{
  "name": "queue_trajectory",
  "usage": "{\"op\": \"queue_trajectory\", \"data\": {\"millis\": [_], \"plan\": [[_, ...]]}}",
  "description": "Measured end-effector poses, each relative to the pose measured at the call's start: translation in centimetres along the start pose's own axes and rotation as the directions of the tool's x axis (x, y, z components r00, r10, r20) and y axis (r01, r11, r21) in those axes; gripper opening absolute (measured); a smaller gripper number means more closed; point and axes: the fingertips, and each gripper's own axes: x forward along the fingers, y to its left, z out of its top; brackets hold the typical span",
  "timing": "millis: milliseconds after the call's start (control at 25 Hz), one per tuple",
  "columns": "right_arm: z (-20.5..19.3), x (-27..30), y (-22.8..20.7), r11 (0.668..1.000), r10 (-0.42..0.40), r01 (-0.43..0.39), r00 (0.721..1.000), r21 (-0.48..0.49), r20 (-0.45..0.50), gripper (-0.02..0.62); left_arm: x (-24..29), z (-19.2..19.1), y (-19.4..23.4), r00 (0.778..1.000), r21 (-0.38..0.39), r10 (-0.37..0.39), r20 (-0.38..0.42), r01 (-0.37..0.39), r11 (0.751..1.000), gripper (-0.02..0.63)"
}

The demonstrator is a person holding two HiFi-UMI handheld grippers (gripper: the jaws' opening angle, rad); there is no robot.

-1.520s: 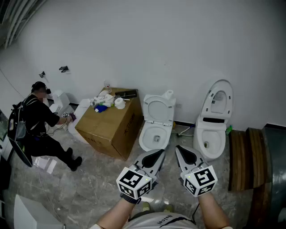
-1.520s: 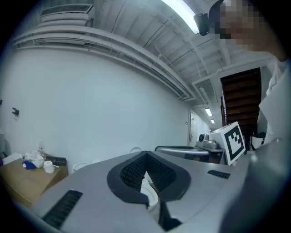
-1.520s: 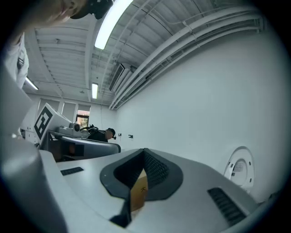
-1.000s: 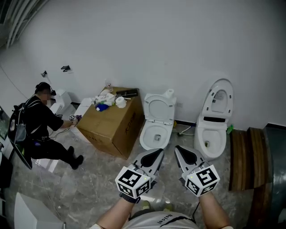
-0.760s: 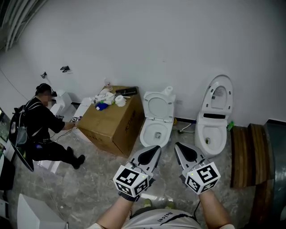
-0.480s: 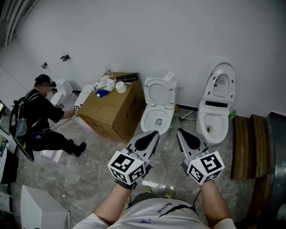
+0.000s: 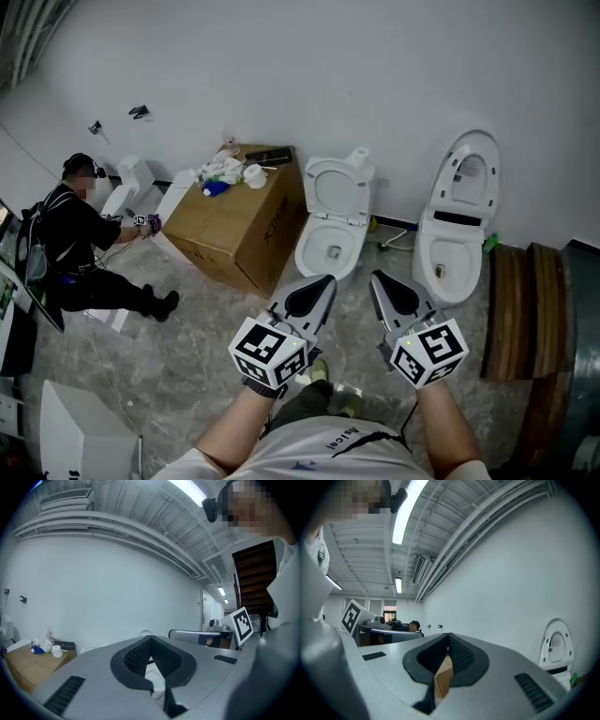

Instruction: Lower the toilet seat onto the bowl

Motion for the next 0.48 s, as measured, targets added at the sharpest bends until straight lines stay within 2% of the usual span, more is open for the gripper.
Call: {"op": "queue_trajectory", "data": {"millis": [240, 480], "plan": [[-1.3, 2.4, -1.7, 1.0, 0.003, -0.004, 0.999, -0.006, -0.038, 0.015, 2.1, -0.9, 2.3, 1.0, -0.02, 0.007, -0.008, -0.007, 1.0, 0.009], [-2.3, 7.0, -4.7, 1.0, -0.027, 0.026, 0.997, -0.005, -0.067, 0.015, 5.7, -1.2, 7.0, 1.0, -0.029, 0.002, -0.012, -0.002, 1.0, 0.009]]}}
